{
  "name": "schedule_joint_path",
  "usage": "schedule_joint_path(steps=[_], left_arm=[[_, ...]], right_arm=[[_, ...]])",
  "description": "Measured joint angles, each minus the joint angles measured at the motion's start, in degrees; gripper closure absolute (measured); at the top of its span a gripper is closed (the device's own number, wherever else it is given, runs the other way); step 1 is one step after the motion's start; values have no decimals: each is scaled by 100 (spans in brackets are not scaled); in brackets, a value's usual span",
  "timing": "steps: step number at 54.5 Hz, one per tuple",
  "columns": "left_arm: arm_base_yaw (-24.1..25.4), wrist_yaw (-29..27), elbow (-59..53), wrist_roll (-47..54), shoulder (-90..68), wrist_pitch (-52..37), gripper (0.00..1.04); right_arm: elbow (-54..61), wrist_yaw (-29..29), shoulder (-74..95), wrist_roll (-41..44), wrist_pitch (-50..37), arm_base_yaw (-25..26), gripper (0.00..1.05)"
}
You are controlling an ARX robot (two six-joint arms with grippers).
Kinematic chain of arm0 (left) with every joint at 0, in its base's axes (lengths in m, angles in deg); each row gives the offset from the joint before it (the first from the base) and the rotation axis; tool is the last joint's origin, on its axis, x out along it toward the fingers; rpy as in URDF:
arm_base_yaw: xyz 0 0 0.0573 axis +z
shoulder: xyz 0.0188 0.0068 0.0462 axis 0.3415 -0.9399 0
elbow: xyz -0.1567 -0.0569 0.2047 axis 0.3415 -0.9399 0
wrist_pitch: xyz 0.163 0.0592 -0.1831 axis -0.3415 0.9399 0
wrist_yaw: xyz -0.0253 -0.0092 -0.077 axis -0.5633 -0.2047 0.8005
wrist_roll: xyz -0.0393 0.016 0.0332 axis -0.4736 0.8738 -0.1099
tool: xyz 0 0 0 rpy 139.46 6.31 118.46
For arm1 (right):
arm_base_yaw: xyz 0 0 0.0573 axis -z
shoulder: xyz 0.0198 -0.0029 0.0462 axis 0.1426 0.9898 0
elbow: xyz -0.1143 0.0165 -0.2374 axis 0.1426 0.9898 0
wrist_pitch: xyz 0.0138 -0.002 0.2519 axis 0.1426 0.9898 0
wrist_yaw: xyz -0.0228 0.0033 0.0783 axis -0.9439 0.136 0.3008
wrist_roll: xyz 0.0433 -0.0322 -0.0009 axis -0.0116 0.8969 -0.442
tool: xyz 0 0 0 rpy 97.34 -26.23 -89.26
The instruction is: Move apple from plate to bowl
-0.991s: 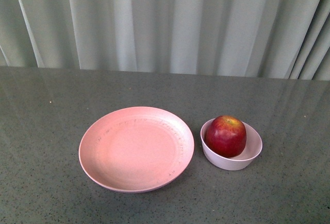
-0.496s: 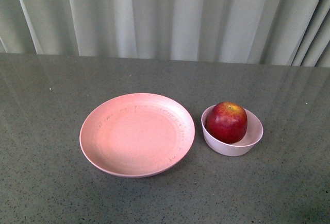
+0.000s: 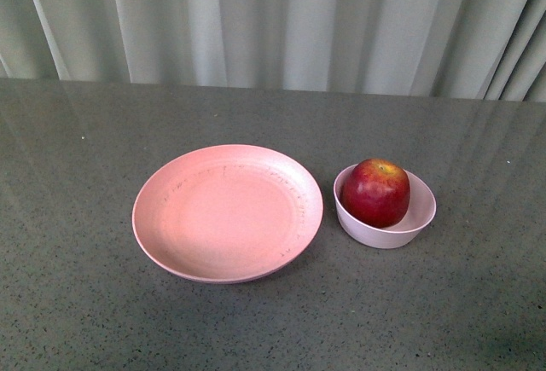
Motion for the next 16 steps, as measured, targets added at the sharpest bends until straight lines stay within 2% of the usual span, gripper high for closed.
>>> schedule_joint_path(steps=[16], left_arm=[[0,0,0,0,0,0,9]], right_arm=[[0,0,0,0,0,0,9]])
